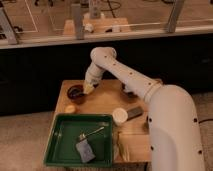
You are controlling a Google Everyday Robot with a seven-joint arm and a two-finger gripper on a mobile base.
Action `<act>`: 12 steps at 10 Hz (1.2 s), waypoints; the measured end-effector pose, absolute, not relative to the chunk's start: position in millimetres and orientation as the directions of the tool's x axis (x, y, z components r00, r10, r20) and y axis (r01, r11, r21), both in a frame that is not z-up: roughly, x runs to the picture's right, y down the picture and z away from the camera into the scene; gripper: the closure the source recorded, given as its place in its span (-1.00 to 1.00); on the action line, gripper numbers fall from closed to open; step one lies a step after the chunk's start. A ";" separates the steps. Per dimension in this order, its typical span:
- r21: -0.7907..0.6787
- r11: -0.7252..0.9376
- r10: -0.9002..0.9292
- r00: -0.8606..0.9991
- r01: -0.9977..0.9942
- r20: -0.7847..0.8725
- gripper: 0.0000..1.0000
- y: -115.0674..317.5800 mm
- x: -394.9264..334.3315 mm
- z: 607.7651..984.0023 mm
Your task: Wipe red bowl with brush
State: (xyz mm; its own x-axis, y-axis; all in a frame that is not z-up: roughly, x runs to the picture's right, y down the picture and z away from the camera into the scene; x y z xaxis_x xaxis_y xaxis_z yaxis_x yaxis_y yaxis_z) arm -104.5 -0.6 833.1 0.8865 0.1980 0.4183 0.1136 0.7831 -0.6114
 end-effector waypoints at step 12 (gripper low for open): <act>-0.615 0.788 0.246 0.906 0.020 0.345 1.00 -22.7 -61.0 848.5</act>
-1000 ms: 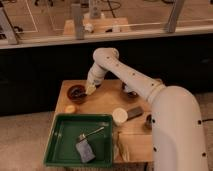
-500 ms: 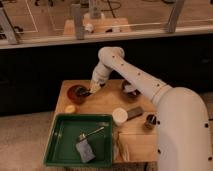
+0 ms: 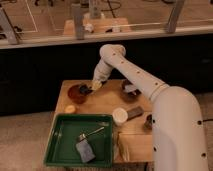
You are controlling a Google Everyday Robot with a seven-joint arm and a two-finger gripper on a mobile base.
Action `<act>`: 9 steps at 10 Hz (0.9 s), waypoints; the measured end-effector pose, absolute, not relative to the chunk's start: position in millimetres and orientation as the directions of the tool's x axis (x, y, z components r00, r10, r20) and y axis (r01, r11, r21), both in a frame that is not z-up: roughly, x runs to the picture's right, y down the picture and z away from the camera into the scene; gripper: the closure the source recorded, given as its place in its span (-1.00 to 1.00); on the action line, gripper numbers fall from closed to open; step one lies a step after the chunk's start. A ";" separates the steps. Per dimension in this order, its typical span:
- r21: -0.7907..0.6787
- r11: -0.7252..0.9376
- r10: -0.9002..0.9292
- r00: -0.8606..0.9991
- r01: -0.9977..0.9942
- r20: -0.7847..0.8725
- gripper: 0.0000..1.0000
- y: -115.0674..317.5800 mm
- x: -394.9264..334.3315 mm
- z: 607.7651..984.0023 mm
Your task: Wipe red bowl with brush
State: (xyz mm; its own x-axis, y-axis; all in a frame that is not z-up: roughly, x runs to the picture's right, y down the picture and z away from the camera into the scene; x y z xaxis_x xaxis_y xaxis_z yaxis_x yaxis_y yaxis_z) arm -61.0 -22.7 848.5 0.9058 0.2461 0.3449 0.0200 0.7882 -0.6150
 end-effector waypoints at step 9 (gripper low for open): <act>-0.613 0.785 0.199 0.901 0.088 0.385 1.00 -17.4 -115.0 848.4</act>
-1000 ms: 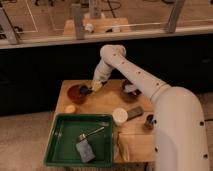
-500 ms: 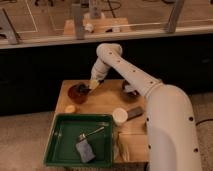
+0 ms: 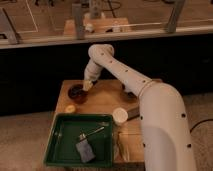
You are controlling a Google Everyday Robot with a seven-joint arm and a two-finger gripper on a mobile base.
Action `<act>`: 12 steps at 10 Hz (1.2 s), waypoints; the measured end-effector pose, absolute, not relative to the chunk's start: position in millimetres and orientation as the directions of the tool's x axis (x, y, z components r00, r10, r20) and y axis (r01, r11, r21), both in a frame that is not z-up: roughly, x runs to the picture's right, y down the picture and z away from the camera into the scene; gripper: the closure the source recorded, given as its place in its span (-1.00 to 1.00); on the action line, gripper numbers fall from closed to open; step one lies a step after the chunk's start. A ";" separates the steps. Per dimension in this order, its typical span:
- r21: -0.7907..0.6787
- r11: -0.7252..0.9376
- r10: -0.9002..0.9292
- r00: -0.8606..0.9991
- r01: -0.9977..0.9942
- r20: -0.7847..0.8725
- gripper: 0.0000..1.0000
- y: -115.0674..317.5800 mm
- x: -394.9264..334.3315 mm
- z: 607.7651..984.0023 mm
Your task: Wipe red bowl with brush
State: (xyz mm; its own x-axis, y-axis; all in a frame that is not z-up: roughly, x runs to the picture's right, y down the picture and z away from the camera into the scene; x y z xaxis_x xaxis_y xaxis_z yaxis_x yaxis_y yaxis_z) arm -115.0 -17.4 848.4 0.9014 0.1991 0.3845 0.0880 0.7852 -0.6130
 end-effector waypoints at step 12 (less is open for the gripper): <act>-0.604 0.792 0.183 0.909 0.089 0.374 1.00 -5.5 -79.5 842.9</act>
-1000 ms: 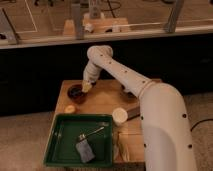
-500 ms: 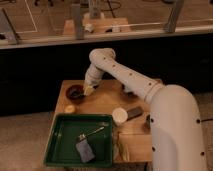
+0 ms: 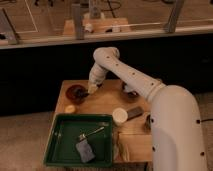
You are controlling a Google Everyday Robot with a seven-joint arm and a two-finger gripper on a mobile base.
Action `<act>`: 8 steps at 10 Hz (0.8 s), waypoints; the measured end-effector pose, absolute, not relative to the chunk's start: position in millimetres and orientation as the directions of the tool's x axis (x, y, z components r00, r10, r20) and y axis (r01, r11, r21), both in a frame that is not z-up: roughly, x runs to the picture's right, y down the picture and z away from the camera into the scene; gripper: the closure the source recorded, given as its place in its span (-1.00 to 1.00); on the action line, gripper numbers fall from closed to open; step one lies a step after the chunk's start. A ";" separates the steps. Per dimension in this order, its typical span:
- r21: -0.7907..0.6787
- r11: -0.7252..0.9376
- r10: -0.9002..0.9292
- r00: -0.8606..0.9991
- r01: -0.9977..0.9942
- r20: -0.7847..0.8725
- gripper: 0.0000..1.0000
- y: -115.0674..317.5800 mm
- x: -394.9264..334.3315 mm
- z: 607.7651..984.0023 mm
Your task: Wipe red bowl with brush
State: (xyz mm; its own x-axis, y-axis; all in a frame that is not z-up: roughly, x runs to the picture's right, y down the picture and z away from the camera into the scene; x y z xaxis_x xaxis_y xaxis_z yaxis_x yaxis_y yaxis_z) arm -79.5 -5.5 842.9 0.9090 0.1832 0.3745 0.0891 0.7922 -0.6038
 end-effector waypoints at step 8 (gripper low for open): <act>-0.588 0.806 0.162 0.930 0.068 0.330 1.00 -30.9 -93.8 851.2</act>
State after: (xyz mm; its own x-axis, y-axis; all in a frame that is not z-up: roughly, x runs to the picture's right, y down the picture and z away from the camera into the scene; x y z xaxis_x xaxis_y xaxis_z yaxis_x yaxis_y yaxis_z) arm -93.8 -30.9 851.2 0.9299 0.1620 0.3301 0.0683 0.8060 -0.5879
